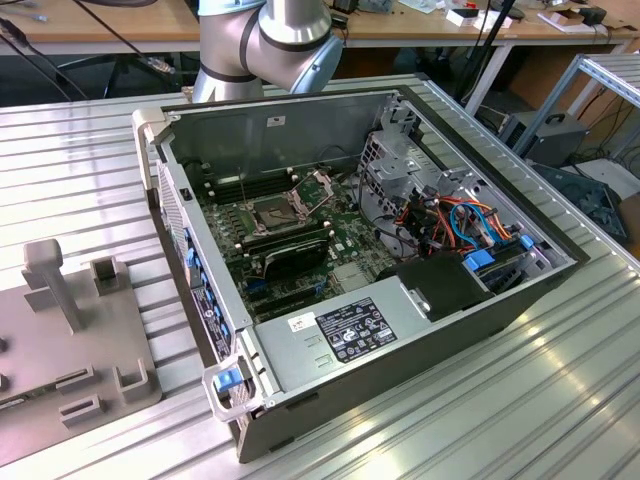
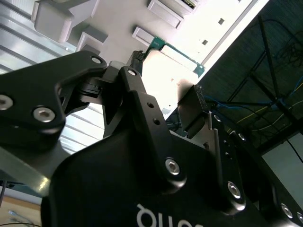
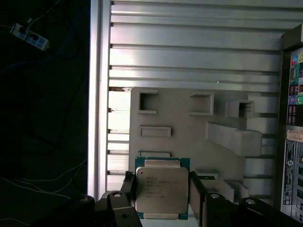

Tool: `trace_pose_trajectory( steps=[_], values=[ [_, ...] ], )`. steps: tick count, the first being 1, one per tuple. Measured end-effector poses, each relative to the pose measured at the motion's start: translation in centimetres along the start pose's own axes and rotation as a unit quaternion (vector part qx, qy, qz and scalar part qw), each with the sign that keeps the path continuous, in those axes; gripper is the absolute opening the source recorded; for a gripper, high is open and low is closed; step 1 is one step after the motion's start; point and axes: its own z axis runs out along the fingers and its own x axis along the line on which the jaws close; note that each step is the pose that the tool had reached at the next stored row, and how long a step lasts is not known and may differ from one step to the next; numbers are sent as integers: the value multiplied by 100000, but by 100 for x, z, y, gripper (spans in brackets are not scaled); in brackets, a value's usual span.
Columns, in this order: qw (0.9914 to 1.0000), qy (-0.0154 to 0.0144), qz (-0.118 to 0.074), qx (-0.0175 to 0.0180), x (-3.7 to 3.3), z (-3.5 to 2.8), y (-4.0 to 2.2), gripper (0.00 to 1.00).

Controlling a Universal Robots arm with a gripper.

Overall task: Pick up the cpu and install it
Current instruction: 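Pick up the cpu and move it towards the insertion slot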

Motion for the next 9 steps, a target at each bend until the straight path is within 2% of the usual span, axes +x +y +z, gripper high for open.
trace_pose_trajectory(
  steps=[9],
  values=[
    [100000,10,2,5,-12,-9,2,55]
  ],
)
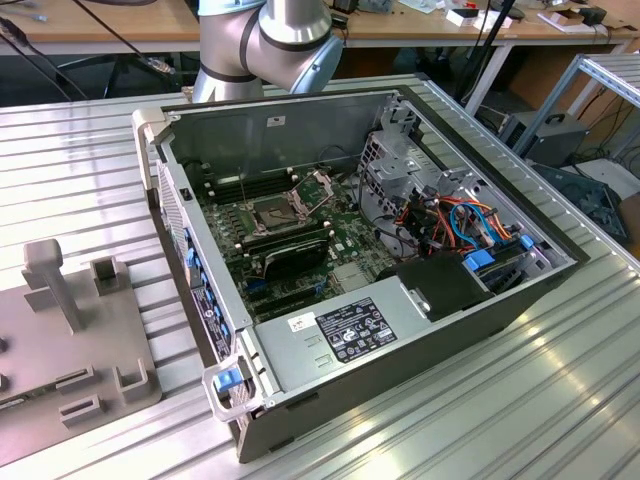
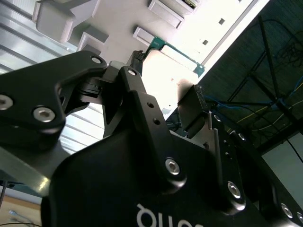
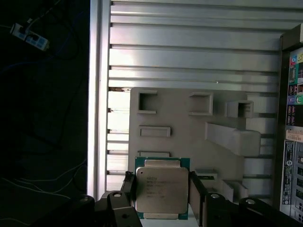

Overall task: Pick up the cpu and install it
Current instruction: 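Pick up the cpu and move it towards the insertion slot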

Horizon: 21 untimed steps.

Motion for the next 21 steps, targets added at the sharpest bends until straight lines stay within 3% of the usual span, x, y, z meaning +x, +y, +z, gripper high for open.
trace_pose_trajectory(
  steps=[13,21],
  values=[
    [100000,-15,-1,-6,-24,2,-1,55],
    [100000,-13,-1,-8,-89,2,-3,55]
  ],
)
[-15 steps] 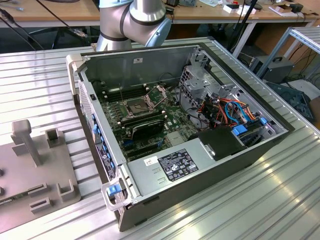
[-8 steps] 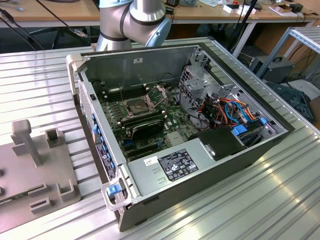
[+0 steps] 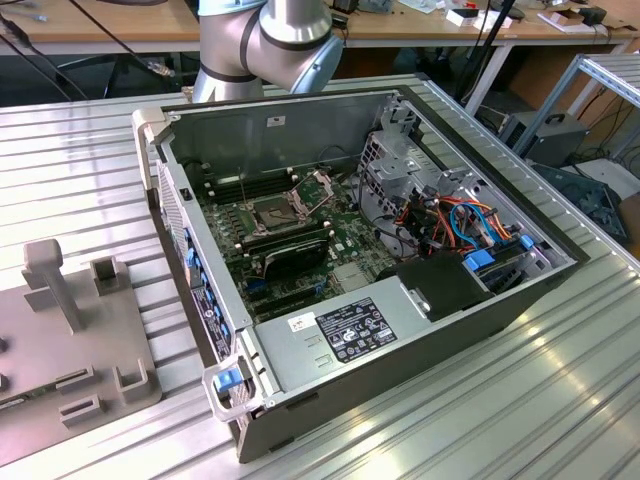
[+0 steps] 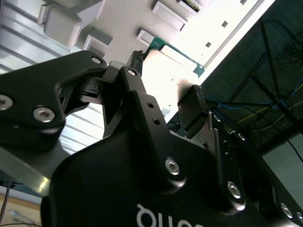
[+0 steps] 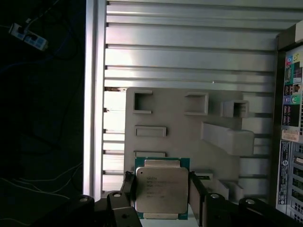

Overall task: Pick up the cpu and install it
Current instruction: 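Pick up the cpu and move it towards the insertion slot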

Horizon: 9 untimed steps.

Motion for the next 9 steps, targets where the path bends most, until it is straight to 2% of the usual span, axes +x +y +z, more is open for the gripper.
trace_pose_trajectory(
  steps=[9],
  values=[
    [100000,3,0,2,-13,-39,-1,55]
  ],
)
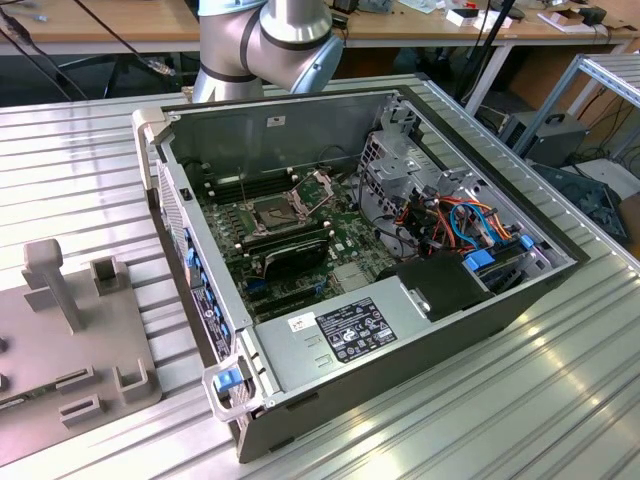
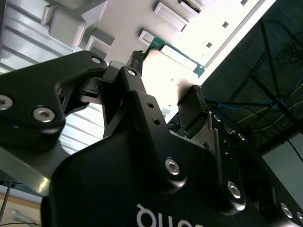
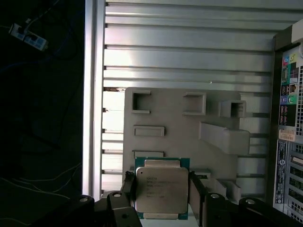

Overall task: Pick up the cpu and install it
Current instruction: 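Pick up the cpu and move it towards the insertion slot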

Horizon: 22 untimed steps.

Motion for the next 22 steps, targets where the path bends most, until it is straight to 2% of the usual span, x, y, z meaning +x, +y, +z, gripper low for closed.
trace_pose_trajectory(
  steps=[15,22],
  values=[
    [100000,7,0,7,0,-10,0,55],
    [100000,-6,1,-1,-58,-8,-2,55]
  ],
)
